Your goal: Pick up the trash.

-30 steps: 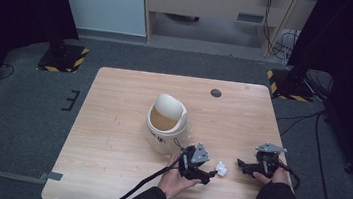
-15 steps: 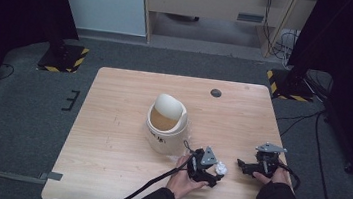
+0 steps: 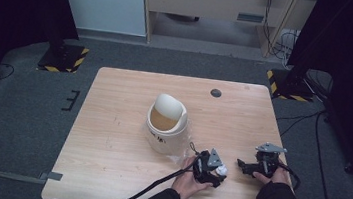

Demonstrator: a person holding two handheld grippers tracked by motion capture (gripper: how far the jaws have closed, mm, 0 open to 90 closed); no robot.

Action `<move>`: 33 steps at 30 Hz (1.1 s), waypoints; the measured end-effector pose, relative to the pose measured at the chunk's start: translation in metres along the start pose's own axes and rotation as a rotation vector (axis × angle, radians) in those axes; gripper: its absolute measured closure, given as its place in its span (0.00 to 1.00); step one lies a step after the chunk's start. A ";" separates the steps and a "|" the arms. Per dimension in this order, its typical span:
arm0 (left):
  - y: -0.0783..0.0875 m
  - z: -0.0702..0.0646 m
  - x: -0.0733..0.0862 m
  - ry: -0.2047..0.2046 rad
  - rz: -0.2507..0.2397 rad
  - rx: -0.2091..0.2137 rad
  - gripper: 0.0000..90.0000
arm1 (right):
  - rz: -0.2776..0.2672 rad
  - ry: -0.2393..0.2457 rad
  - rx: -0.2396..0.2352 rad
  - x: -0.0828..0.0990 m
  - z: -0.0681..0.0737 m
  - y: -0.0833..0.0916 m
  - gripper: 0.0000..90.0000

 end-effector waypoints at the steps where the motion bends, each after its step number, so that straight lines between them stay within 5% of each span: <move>1: -0.001 -0.001 -0.001 -0.006 0.000 -0.003 0.47 | 0.000 0.002 0.000 0.000 0.000 0.000 0.01; 8: -0.001 0.000 0.000 -0.023 0.032 -0.013 0.62 | 0.000 0.002 0.000 0.000 0.000 0.000 0.01; 15: 0.009 -0.001 -0.004 -0.019 0.013 0.008 0.68 | 0.000 0.000 0.000 0.000 0.000 0.000 0.01; 25: 0.064 -0.004 -0.009 -0.040 -0.056 0.007 0.68 | -0.001 0.000 0.001 0.000 0.000 0.000 0.01; 33: 0.103 -0.007 0.007 -0.048 -0.054 -0.004 0.68 | 0.000 0.002 0.000 0.000 0.000 0.000 0.01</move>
Point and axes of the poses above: each handheld gripper's, and its own axes: y roughly backward along the jaws, x roughly out of its underside, z roughly to its left, the point moved 2 cm from there along -y, roughly forward along the jaws, and after that the axes turned 11 degrees about x, right-handed, at the moved point
